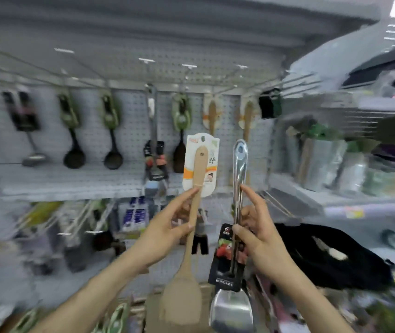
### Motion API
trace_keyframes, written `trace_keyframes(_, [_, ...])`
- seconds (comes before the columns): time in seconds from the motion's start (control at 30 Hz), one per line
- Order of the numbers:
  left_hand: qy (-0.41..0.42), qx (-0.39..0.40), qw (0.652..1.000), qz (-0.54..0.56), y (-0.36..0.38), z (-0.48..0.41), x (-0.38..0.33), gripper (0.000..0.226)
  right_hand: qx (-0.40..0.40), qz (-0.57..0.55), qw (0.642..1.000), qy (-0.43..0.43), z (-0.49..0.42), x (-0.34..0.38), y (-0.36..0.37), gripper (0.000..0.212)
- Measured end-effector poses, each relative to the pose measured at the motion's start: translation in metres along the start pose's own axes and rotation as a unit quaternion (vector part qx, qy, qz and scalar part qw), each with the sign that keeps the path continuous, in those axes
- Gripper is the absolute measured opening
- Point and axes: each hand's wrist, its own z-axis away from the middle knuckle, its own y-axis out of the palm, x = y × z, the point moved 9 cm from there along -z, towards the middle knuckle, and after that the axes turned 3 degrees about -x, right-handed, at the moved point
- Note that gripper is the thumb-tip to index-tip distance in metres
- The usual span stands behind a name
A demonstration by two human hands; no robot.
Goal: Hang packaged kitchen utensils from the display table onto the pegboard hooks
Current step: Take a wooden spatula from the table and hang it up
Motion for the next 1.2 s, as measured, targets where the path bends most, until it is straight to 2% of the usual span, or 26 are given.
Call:
trace_keyframes(0.27, [0.015,-0.102,0.994,-0.038,-0.102,-0.001,-0.011,0.077,0.057,-0.005,0.996,-0.062,-0.081,0.026,0.081,0.09])
trace_keyframes(0.6, [0.046,-0.127,0.989,-0.057,-0.171,-0.039,0.012,0.078,0.044,0.003,0.995,-0.091,-0.148,0.05,0.124,0.092])
trace_keyframes(0.77, [0.045,-0.143,0.987,-0.061,-0.212,-0.045,0.027,0.078,0.049,-0.01,0.989,-0.136,-0.17,0.073,0.15,0.089])
trace_keyframes(1.0, [0.039,-0.164,0.982,-0.08,-0.224,-0.053,0.039,0.08,0.068,-0.016,0.988,-0.139,-0.193,0.074,0.165,0.097])
trace_keyframes(1.2, [0.023,-0.178,0.978,-0.102,-0.232,-0.041,0.049,0.079,0.088,-0.037,0.985,-0.145,-0.211,0.075,0.174,0.095])
